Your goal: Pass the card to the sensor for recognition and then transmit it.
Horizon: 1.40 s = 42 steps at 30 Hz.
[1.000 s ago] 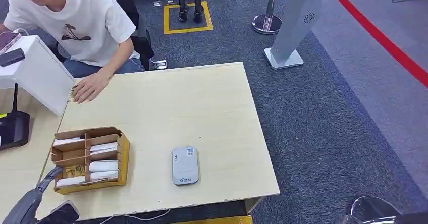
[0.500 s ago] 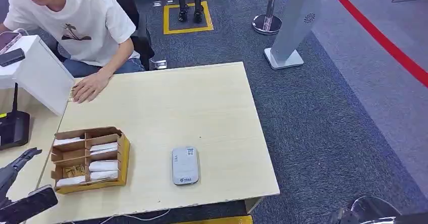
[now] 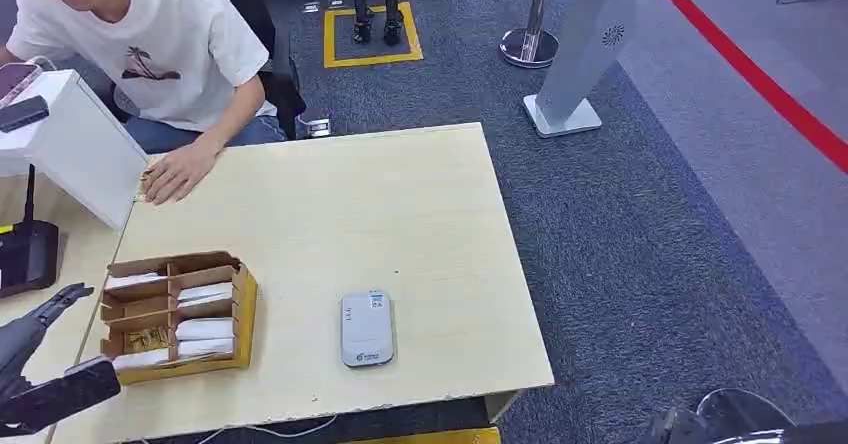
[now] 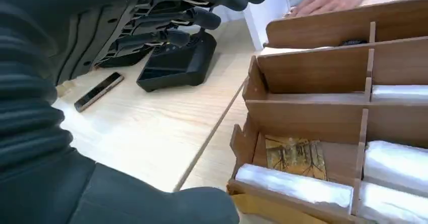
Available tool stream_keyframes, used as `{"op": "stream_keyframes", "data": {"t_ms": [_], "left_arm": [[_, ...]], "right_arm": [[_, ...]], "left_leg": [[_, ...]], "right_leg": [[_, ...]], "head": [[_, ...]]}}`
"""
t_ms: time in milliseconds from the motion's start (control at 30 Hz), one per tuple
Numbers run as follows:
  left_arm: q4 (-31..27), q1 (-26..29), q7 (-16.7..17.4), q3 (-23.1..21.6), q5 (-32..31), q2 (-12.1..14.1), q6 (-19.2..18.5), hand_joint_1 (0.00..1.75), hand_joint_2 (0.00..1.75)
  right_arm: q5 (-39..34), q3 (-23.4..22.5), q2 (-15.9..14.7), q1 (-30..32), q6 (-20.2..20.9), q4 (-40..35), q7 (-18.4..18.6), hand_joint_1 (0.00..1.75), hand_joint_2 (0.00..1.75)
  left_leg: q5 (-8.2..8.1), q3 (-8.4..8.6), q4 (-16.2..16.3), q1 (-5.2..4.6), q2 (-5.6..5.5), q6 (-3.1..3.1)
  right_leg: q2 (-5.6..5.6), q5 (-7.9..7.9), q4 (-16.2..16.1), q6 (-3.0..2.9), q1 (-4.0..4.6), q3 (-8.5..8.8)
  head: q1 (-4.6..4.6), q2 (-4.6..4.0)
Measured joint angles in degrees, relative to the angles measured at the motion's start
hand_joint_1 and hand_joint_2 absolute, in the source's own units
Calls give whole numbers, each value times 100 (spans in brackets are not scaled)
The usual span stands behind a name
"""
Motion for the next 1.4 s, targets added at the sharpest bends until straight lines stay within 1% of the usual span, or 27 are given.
{"op": "stream_keyframes", "data": {"t_ms": [167,667,767,1033,1400], "left_arm": [[9,7,0,-61,63,50,35,0,175],[13,119,15,-175,166,46,144,0,175],[48,86,6,-240,138,22,168,0,175],[301,-224,-81,-476,13,-120,168,0,175],[426,-264,-120,-647,-4,-205,260,0,175]], "right_arm": [[-7,2,0,0,0,4,2,0,0],[-28,96,0,-1,-2,7,9,0,0],[-2,111,0,-3,-2,7,15,0,0],[0,184,0,-18,-9,22,33,0,0],[-18,245,0,-18,-9,44,37,0,0]], "left_leg": [[0,0,0,0,0,0],[0,-1,0,0,-1,0],[0,0,0,0,-1,0],[0,0,1,-1,-1,0],[0,-1,1,-1,-1,0]], "right_leg": [[0,0,0,0,0,1],[-1,0,0,0,0,1],[-1,0,0,0,0,0],[-1,0,0,0,0,1],[-1,0,-1,0,0,0]], "head": [[-4,2],[0,0],[-2,2],[0,2],[-2,0]]}}
